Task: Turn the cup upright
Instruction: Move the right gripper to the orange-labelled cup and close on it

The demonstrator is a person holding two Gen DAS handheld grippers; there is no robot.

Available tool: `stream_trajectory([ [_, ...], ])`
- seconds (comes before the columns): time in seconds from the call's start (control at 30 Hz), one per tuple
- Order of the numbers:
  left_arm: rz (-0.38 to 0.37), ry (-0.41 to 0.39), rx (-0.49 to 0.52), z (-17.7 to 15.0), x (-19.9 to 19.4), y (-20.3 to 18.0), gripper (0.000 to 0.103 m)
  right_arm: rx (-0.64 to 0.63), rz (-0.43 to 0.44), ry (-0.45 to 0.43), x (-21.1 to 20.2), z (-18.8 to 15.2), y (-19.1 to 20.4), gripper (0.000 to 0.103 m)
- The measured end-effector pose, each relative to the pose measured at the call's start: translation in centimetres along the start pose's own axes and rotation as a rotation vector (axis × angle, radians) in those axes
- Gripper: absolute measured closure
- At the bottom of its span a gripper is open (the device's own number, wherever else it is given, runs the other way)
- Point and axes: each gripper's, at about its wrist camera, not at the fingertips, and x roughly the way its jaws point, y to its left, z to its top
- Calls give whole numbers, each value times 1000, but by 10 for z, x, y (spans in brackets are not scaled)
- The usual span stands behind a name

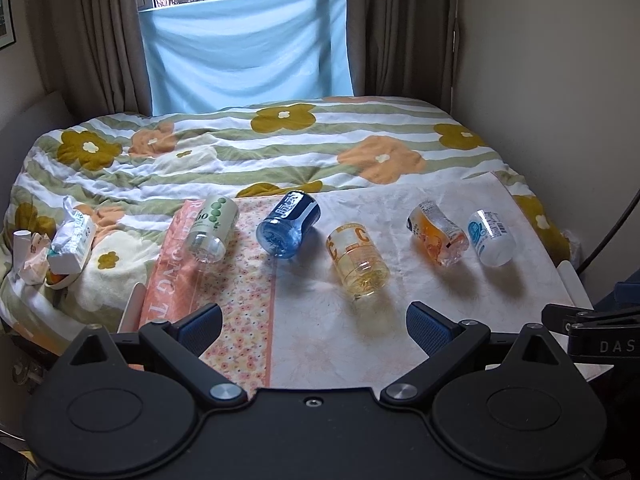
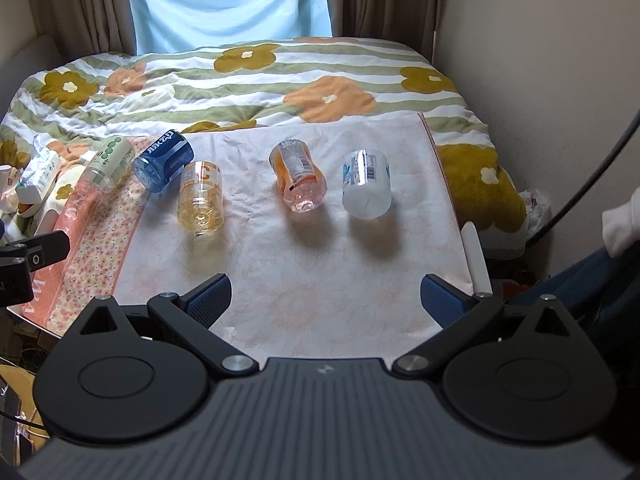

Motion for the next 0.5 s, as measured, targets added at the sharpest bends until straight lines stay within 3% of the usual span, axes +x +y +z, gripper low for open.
stream_trajectory([
  [0.5, 36, 106, -33, 36, 79, -12, 3, -141, 137, 79, 118, 76, -23, 0],
])
